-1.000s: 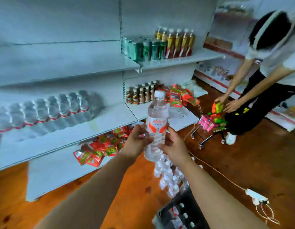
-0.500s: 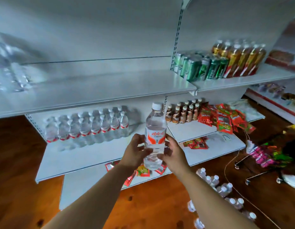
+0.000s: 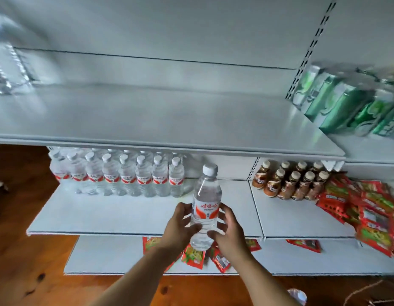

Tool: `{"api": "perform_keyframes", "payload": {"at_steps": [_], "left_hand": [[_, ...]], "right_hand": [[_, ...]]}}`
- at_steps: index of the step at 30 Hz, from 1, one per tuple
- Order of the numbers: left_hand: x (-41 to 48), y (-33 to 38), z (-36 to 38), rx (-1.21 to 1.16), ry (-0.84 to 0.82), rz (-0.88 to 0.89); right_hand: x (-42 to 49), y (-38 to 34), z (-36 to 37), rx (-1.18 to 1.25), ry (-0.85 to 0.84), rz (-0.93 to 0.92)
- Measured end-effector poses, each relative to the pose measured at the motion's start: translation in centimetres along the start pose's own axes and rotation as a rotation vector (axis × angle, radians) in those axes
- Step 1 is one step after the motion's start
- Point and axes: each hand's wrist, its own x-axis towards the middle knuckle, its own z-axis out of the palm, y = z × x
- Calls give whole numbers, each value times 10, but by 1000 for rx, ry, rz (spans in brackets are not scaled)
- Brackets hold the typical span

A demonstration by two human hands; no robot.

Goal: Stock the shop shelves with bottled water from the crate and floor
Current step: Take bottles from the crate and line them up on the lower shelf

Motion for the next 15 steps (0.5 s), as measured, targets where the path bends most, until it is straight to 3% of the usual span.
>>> {"api": "perform_keyframes", "payload": {"at_steps": [10,15], "left_hand": [[175,-128,-9,-4,17,183],[233,-171,-10,-31,130,282]], "right_hand": [[177,122,34,-4,28,-181],[246,162,50,36,66,-287]]}}
